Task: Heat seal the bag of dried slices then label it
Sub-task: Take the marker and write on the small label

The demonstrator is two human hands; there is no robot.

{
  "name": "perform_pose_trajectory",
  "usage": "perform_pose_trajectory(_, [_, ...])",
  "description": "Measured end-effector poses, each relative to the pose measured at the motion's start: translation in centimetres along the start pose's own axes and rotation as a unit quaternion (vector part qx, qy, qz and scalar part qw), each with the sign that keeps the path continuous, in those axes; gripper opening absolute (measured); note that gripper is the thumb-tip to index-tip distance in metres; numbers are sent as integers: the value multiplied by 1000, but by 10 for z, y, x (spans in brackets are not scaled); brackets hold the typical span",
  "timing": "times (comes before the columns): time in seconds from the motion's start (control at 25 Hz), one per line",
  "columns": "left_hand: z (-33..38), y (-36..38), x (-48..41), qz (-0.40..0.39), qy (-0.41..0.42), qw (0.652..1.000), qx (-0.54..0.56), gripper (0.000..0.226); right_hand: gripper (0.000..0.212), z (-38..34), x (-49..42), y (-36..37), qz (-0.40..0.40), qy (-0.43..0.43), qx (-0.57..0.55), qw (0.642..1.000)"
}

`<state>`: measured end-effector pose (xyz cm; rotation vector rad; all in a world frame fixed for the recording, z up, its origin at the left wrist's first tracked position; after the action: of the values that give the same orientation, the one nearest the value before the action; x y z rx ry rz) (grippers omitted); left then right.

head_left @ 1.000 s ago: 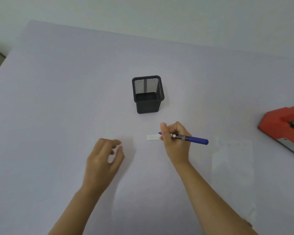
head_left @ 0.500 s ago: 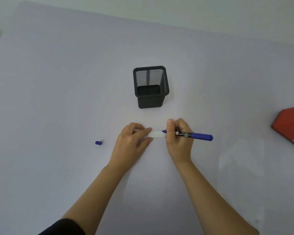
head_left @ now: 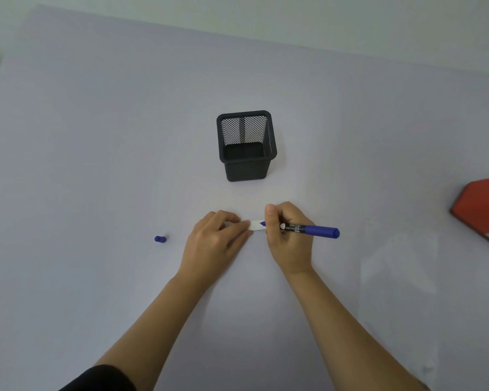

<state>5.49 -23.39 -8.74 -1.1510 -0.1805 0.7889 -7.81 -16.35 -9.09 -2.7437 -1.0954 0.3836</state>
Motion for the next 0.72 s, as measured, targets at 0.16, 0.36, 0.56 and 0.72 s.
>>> perform_pose_trajectory(0.16, [-4, 3, 0, 16, 22, 999, -32, 11, 45, -2, 2, 2, -6, -34, 30, 999])
perform_pose_trajectory(0.36, [-4, -1, -2, -9, 21, 1000, -19, 20, 47, -5, 4, 4, -15, -84, 34, 996])
perform_pose_trajectory(0.56, [-9, -7, -7, -86, -26, 995, 44, 39, 35, -4, 4, 4, 7, -92, 39, 995])
perform_pose_trajectory(0.72, [-9, -7, -10, -87, -35, 993, 66, 35, 31, -5, 5, 3, 8, -90, 21, 996])
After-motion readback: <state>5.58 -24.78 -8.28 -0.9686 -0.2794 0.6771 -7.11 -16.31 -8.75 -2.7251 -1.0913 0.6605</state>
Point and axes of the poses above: each hand's wrist, its own x-axis away from the middle knuckle, its own y-axis out of the palm, z = x × y, the point moved 2 cm from there along -x, towards the middle knuckle, and after that the axes turned 4 degrees about -x, right-handed, at the moved point
